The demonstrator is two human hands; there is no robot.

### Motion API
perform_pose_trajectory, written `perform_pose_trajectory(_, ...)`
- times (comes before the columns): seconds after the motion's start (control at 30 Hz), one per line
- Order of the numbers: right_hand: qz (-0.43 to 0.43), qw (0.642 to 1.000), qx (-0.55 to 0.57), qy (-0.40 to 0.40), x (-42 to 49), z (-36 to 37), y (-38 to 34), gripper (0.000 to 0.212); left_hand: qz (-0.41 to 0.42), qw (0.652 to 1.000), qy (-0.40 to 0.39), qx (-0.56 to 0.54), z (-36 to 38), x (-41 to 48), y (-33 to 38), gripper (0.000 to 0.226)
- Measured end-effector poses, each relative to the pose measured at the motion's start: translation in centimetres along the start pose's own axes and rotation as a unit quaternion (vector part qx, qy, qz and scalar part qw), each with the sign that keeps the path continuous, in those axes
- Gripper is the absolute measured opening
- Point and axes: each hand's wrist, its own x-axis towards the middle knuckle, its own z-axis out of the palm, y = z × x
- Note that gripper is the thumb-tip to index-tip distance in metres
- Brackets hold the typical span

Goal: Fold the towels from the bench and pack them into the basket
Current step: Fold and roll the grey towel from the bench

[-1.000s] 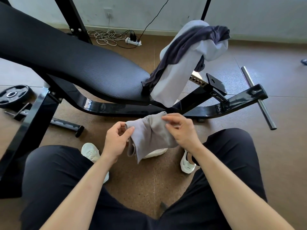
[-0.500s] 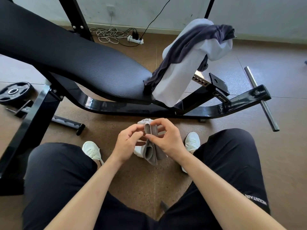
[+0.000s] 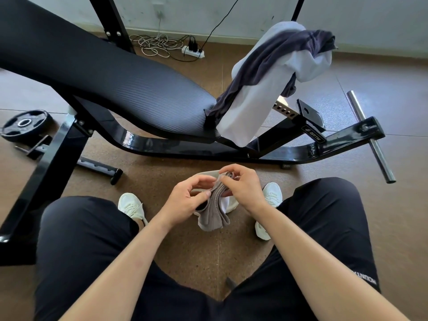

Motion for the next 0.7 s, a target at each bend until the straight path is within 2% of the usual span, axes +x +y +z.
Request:
perform_pose_trajectory(0.1, 0.010, 0.999, 0.050, -0.012, -0.3, -0.5, -0.4, 0.009, -0.006, 1.000, 0.011, 0.009, -0.3, 0.0, -0.4, 0.036)
perform_pose_trajectory(0.2, 0.016, 0.997, 0.075, -0.010, -0.4, -0.9, -0.5, 0.008, -0.029, 0.995, 0.064, 0.067, -0.7, 0.1, -1.5, 0.033)
perform_pose_trajectory(0.43, 0.051, 0.984, 0.166, 0.025, 0.2, -2.3, -0.5, 0.007, -0.098, 0.965, 0.152, 0.189, -1.8, 0.2, -3.3, 0.013)
perform_pose_trajectory(0.5, 0.066, 0.980, 0.185, 0.031, 0.2, -2.7, -0.5, 0.011, -0.122, 0.969, 0.165, 0.135, -1.7, 0.3, -3.1, 0.007)
perform_pose_trajectory(0.57, 0.072, 0.979, 0.190, 0.026, 0.2, -2.9, -0.5, 0.013, -0.139, 0.976, 0.155, 0.058, -1.2, 0.3, -2.3, 0.015)
perform_pose_trajectory(0.7, 0.071, 0.981, 0.182, 0.014, -0.3, -2.8, -0.6, 0.013, -0.146, 0.982, 0.111, 0.040, -0.5, 0.3, -1.5, 0.023)
